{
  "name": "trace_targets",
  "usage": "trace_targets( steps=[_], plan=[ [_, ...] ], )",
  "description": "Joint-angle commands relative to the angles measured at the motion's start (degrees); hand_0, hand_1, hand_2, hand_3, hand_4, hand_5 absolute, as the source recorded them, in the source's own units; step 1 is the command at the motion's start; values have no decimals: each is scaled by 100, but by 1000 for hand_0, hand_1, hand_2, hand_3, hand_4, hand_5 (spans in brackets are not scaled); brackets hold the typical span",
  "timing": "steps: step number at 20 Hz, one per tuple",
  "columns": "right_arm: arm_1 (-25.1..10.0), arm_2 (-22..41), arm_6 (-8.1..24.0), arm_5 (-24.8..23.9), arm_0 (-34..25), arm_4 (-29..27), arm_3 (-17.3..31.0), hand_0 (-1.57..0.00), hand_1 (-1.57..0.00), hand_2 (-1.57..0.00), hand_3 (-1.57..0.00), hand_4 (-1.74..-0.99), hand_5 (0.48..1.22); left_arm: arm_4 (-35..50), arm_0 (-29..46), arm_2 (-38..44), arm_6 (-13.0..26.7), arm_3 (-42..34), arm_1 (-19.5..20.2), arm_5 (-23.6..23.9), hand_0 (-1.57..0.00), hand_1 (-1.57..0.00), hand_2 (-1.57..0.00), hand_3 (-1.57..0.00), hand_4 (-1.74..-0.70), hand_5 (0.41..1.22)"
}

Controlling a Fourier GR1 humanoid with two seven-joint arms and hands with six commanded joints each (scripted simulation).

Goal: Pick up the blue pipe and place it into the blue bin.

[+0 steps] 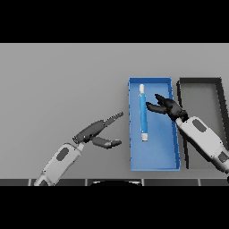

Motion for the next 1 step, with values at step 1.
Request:
trace_targets(
  steps=[1],
  plan=[
    [-15, 6, 56, 35, -42, -7, -33, -20, -15, -14, -8, -1186, 769, -41, -29, -22, 7, 16, -14, 8, 1, 1, 1, 1, -826, 474]
  ],
)
